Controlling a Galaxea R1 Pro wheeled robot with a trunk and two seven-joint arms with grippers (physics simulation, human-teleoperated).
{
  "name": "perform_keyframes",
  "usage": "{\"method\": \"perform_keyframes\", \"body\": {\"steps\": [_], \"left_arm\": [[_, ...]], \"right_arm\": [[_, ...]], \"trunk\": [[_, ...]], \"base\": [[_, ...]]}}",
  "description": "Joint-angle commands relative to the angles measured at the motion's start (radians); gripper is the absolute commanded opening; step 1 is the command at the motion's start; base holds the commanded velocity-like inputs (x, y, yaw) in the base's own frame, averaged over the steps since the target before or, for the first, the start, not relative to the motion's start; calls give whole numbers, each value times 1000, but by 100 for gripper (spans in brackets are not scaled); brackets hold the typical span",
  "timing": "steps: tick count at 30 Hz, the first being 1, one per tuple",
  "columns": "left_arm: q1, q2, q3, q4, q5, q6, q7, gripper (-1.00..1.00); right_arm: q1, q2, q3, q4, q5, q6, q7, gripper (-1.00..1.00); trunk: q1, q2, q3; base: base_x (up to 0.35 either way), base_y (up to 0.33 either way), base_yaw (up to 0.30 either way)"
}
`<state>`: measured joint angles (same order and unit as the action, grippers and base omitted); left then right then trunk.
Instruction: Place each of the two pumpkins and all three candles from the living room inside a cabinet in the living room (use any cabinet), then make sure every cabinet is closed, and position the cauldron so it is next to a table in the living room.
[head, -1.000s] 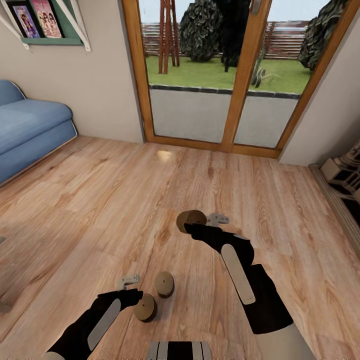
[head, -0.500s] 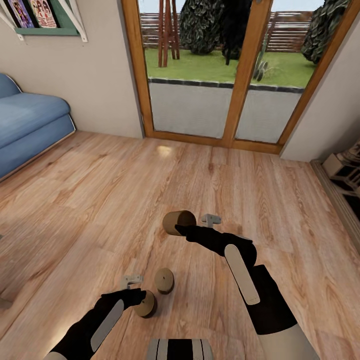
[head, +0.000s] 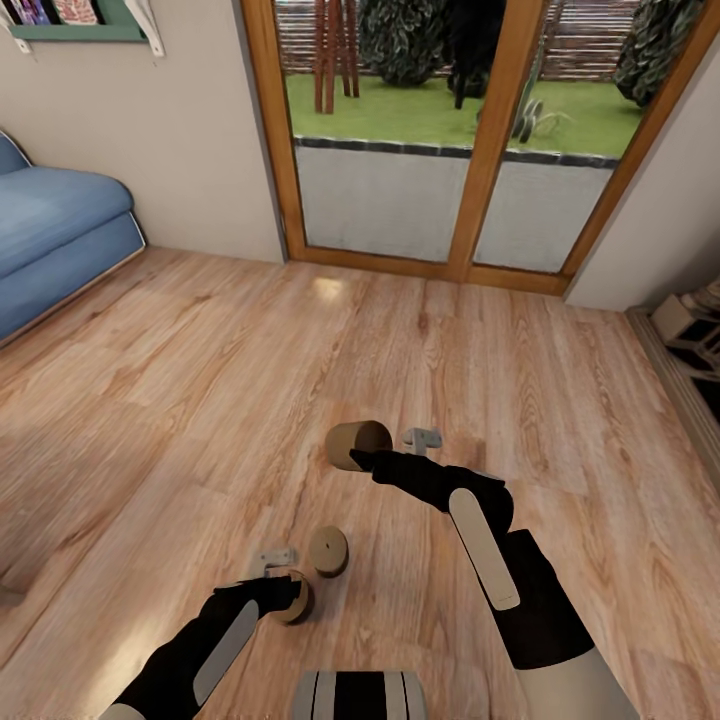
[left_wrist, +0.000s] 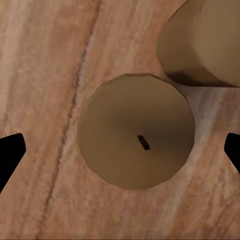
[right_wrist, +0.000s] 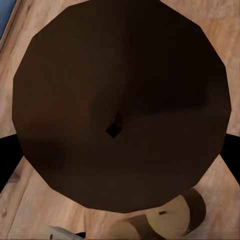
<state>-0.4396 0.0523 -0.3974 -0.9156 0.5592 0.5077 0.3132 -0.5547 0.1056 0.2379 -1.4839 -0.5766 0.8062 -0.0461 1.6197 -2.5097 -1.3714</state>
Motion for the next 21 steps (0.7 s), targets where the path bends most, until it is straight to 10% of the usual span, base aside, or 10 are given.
{"method": "perform_keyframes", "body": {"steps": [1,14,21], "left_arm": [[-1,1,-5,-2,10,2,10,100],[-1,-13,-6,-2,8,-1,12,100],[-1,-20,-25,-2,7,-3,15,100]], "right_arm": [[-1,0,0,-1,-8,4,-4,-100],[-1,0,1,-3,-9,4,-1,-100],[-1,0,-3,7,-4,5,169,-100]], "trunk": [[0,-1,-5],[5,-3,-43],[5,-3,-43]], "base": [[0,0,0],[0,0,0],[0,0,0]]}}
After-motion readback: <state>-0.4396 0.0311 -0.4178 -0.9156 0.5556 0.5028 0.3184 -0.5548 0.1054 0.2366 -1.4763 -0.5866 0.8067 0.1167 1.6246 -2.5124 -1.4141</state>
